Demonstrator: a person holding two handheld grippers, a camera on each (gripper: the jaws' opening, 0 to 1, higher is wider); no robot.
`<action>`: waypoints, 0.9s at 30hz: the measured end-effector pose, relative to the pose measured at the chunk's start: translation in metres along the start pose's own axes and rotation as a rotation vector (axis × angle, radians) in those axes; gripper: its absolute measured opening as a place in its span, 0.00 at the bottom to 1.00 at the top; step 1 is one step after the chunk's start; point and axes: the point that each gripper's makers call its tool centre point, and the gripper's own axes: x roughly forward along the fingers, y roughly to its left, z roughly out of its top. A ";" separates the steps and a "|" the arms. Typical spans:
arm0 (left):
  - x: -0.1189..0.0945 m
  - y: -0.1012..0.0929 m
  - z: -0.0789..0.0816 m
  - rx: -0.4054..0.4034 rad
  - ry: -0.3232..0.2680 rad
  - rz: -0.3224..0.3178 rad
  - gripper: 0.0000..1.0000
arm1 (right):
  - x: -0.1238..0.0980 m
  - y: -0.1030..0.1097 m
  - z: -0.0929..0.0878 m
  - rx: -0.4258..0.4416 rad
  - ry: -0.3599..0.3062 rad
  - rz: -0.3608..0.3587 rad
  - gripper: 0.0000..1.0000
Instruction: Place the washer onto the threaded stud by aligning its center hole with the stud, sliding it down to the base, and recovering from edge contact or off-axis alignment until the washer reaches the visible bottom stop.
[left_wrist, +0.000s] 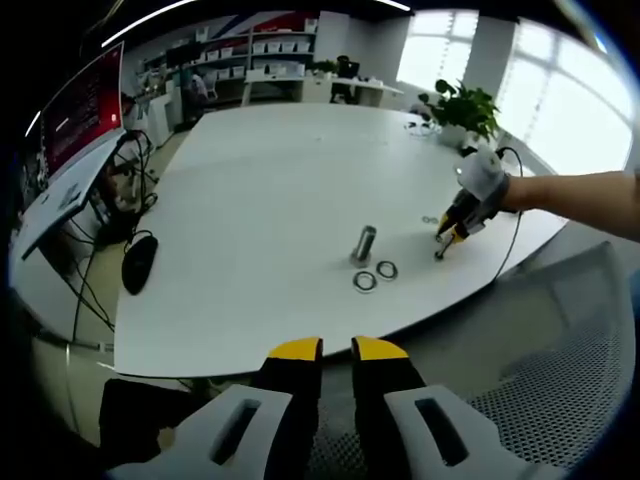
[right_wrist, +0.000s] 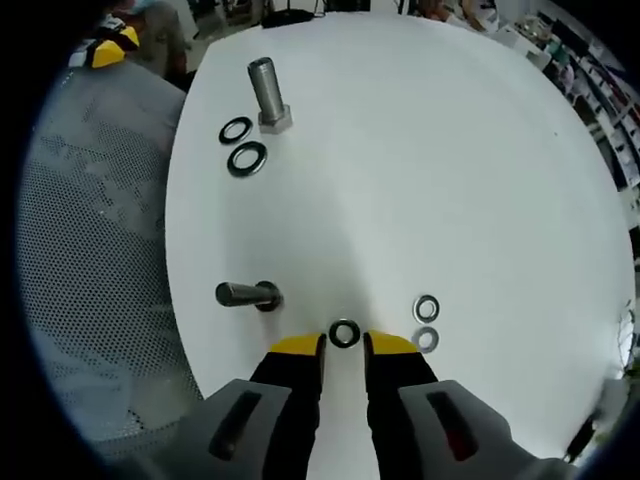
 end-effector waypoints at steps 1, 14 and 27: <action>0.000 0.000 0.000 0.000 0.000 0.000 0.09 | 0.000 0.000 0.000 -0.005 0.002 -0.002 0.15; 0.000 0.000 0.000 -0.003 -0.004 0.000 0.09 | -0.002 0.004 -0.001 0.051 -0.008 0.005 0.14; 0.000 0.000 0.001 -0.004 -0.006 -0.001 0.09 | -0.022 0.033 0.000 0.112 -0.039 0.083 0.14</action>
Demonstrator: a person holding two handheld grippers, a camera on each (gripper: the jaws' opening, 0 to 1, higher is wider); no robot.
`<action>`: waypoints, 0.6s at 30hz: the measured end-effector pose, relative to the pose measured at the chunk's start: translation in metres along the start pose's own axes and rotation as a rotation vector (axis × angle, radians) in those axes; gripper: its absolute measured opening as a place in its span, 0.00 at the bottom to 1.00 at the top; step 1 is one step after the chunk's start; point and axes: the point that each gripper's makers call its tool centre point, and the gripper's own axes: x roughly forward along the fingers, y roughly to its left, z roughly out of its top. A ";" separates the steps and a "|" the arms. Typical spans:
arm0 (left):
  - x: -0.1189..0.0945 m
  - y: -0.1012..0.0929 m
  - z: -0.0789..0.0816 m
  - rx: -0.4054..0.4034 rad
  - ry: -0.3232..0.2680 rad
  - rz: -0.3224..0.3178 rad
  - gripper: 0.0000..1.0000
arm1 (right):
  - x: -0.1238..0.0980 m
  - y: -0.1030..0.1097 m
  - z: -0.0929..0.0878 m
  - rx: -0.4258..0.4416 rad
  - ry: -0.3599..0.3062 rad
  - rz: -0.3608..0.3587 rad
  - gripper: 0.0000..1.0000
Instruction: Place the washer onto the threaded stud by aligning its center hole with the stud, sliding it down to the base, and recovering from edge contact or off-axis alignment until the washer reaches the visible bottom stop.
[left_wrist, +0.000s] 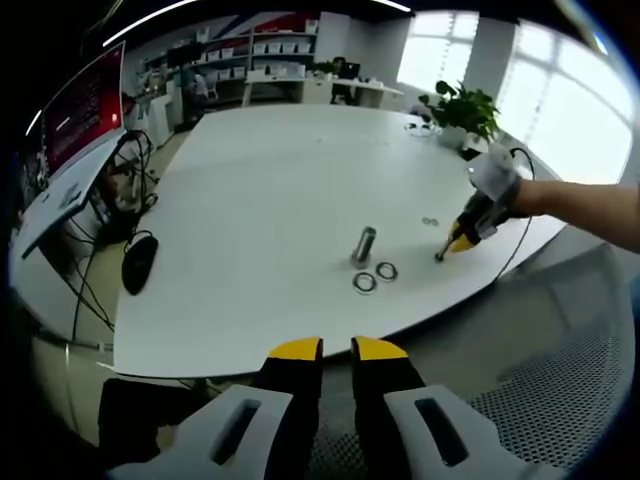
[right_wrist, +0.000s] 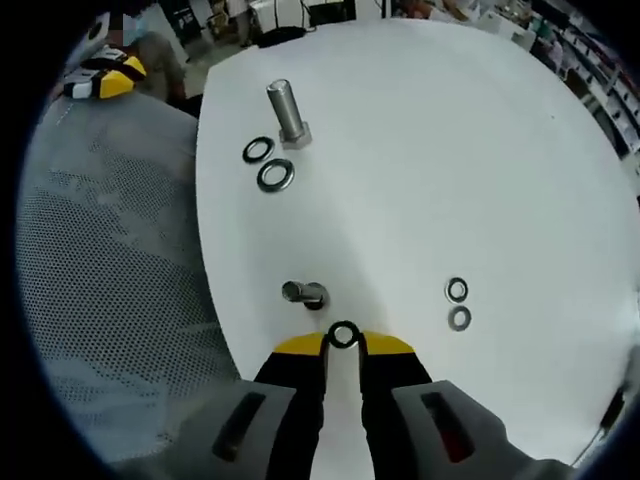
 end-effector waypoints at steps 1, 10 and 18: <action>0.000 0.000 0.000 0.000 0.000 0.000 0.09 | -0.002 0.002 0.000 0.002 -0.004 0.004 0.14; 0.000 0.000 0.000 -0.002 -0.003 0.000 0.09 | -0.022 0.010 0.010 -0.014 -0.031 0.001 0.14; 0.000 0.000 0.001 -0.004 -0.005 0.000 0.09 | -0.040 0.014 0.023 -0.009 -0.053 -0.003 0.14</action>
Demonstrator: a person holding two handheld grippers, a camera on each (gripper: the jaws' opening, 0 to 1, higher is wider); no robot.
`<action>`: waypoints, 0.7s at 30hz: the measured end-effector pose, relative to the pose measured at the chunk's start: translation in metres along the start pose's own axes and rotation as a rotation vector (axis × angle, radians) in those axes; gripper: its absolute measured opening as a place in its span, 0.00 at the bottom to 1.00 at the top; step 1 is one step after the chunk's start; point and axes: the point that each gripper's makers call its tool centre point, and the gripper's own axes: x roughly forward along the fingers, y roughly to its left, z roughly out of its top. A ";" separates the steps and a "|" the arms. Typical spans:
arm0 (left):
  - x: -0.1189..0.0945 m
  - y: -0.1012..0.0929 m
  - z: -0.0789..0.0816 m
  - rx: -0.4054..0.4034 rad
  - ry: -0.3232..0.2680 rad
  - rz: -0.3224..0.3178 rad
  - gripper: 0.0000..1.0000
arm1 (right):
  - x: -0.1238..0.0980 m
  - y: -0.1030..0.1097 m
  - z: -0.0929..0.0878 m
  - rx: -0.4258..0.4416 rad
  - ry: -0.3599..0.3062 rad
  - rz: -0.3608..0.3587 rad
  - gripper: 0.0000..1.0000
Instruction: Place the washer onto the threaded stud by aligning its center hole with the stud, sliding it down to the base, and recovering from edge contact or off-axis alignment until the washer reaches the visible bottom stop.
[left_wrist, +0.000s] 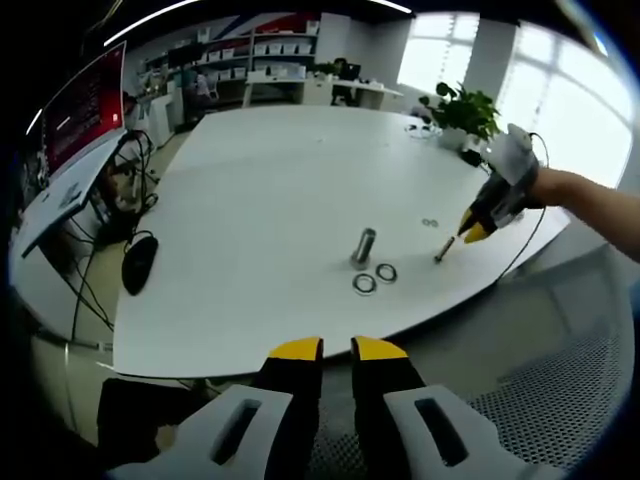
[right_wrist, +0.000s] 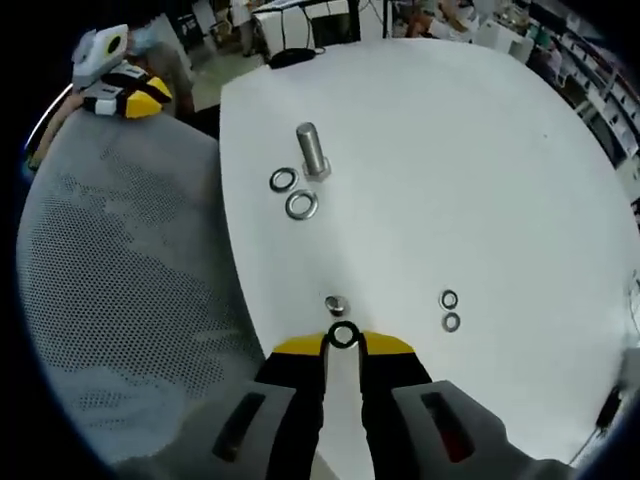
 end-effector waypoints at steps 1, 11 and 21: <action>0.000 0.000 0.000 0.000 0.000 0.000 0.09 | -0.001 0.001 0.002 -0.006 -0.002 0.000 0.14; 0.000 0.000 0.000 -0.002 -0.001 0.001 0.09 | 0.005 0.005 0.012 -0.068 0.025 -0.002 0.14; 0.000 0.000 -0.001 -0.001 0.001 0.002 0.08 | 0.013 0.006 0.012 -0.092 0.049 0.009 0.14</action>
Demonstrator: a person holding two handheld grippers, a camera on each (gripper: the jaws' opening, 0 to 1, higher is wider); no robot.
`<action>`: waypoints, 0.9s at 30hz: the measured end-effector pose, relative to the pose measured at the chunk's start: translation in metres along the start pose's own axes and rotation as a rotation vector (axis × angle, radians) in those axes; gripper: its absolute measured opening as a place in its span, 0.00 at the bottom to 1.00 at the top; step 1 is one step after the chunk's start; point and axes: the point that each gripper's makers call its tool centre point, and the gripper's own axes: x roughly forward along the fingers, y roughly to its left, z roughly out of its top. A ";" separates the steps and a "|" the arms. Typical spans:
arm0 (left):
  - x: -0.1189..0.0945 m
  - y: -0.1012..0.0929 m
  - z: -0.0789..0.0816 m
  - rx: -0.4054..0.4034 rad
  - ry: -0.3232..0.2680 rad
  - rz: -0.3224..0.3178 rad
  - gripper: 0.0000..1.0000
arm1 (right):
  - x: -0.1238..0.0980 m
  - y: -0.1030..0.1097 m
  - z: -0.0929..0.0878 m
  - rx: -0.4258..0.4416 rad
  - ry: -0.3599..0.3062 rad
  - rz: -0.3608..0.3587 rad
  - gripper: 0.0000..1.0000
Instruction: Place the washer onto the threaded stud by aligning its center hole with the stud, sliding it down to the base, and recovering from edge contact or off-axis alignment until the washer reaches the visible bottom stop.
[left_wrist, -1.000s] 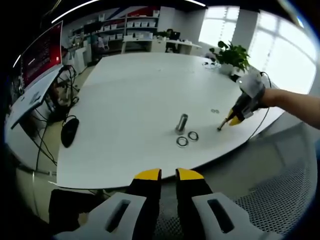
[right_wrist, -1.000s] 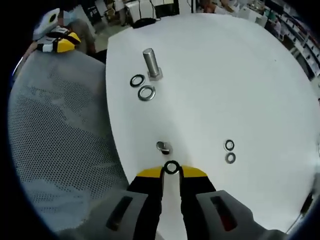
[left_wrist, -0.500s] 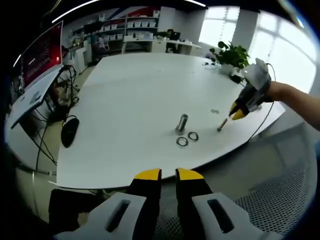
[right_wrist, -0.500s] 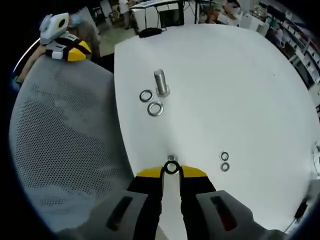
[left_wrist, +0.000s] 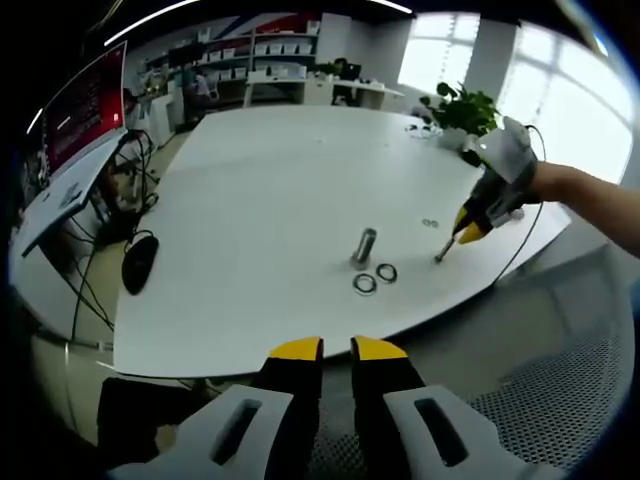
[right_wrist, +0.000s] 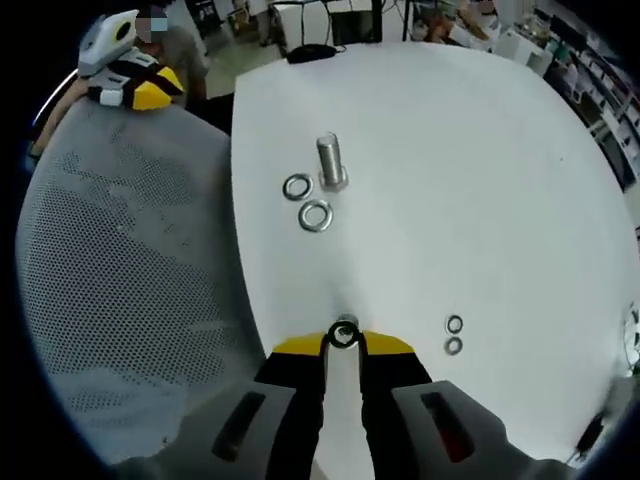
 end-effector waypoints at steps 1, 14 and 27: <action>0.000 0.000 0.000 0.000 0.000 0.000 0.08 | 0.001 0.000 0.000 -0.005 0.002 -0.002 0.14; 0.000 0.000 0.000 0.000 0.001 0.001 0.08 | 0.023 0.001 -0.006 -0.066 0.061 -0.010 0.14; 0.000 0.000 0.000 0.000 0.000 -0.001 0.08 | 0.041 0.001 -0.012 -0.110 0.104 -0.023 0.14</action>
